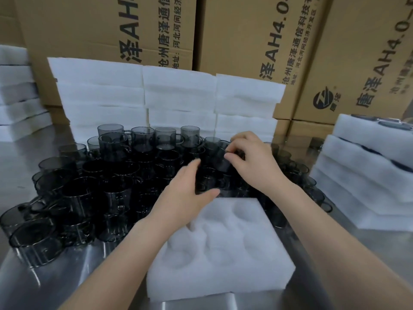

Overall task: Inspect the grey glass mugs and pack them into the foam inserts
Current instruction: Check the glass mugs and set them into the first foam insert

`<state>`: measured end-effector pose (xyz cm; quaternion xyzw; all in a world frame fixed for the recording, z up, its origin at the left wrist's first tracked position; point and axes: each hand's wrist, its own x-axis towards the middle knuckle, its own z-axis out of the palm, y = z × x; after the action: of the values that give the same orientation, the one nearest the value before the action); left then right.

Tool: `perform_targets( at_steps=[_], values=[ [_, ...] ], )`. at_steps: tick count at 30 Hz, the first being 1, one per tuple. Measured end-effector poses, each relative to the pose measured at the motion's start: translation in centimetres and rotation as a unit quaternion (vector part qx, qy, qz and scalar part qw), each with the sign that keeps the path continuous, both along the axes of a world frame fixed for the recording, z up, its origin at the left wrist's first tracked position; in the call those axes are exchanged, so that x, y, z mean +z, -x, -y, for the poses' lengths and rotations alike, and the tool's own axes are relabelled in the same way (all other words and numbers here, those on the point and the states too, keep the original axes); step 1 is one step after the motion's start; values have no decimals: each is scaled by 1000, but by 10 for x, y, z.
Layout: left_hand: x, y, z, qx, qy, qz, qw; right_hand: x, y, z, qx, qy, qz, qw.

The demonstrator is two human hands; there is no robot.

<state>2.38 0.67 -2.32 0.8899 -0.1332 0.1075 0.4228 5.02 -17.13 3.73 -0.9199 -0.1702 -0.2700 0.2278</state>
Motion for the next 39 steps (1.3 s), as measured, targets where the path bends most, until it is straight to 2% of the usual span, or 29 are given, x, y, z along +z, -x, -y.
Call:
perform_targets(
  at_steps=[2, 6, 11, 17, 22, 28, 31, 33, 39],
  values=[
    [3, -1, 1, -27, 100, 14, 995, 4, 17, -12, 78, -69, -39, 994],
    [8, -3, 0, 5, 159, 93, 983, 1, 33, -31, 182, -169, -139, 959],
    [6, -6, -2, 22, 228, 73, 971, -10, 18, -28, 204, -288, -207, 912],
    [-5, -9, -6, 19, 204, 4, 979, -33, 3, -26, 231, -325, -318, 860],
    [-3, -16, -6, 33, 164, -1, 986, -38, -3, -24, 222, -370, -341, 835],
    [-4, -24, 0, 14, 138, 11, 990, -33, -10, -13, 203, -325, -368, 847],
    [-5, -24, 0, -14, 121, 20, 992, -38, -13, -6, 215, -291, -355, 862],
    [-6, -24, -1, -38, 113, 23, 993, -40, -13, -4, 235, -287, -355, 858],
    [-4, -25, -7, -74, 160, -6, 984, -47, -13, -9, 219, -306, -333, 864]
  ],
)
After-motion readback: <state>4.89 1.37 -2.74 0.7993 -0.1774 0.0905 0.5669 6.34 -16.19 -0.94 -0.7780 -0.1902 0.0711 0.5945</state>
